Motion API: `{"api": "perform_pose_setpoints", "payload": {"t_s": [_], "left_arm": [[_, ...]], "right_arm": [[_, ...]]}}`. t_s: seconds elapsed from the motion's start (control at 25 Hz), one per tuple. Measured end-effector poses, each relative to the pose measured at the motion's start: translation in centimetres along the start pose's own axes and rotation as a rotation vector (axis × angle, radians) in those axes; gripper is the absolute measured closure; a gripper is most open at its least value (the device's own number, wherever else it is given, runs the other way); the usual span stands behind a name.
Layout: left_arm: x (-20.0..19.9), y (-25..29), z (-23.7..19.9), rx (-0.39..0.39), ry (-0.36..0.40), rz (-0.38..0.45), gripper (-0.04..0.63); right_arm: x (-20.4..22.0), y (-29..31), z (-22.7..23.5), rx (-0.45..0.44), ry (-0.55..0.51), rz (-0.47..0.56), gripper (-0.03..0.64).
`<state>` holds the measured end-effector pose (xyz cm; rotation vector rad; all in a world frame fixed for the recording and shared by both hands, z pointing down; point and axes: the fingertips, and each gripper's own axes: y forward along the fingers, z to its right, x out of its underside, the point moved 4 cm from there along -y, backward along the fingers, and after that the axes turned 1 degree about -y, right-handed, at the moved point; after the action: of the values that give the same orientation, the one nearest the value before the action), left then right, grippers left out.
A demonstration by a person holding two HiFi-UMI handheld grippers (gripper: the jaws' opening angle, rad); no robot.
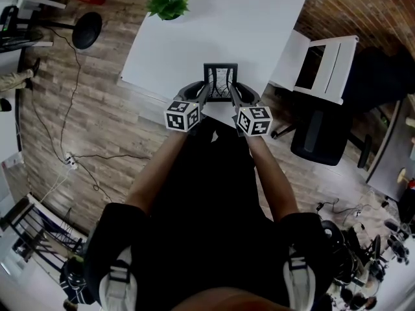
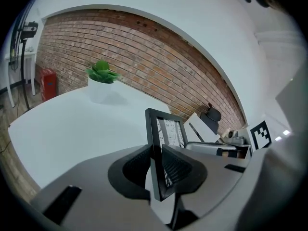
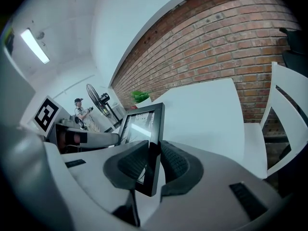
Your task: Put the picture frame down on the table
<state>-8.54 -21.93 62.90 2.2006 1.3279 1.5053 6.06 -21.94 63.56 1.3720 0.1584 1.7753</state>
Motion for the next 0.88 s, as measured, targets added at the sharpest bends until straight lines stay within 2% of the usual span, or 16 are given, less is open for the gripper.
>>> {"api": "perform_pose_setpoints", "payload": {"t_s": [0.2,0.88], "left_arm": [[1.2,1.3,-0.6,-0.015,0.042,-0.043,0.509],[2.8,4.3,-2.6,-0.022,0.038,-0.094,0.509]], "right_arm": [[1.5,0.8,0.7,0.013,0.003,-0.031,0.54],[2.9,3.6,2.7,0.04,-0.006,-0.086,0.54]]}}
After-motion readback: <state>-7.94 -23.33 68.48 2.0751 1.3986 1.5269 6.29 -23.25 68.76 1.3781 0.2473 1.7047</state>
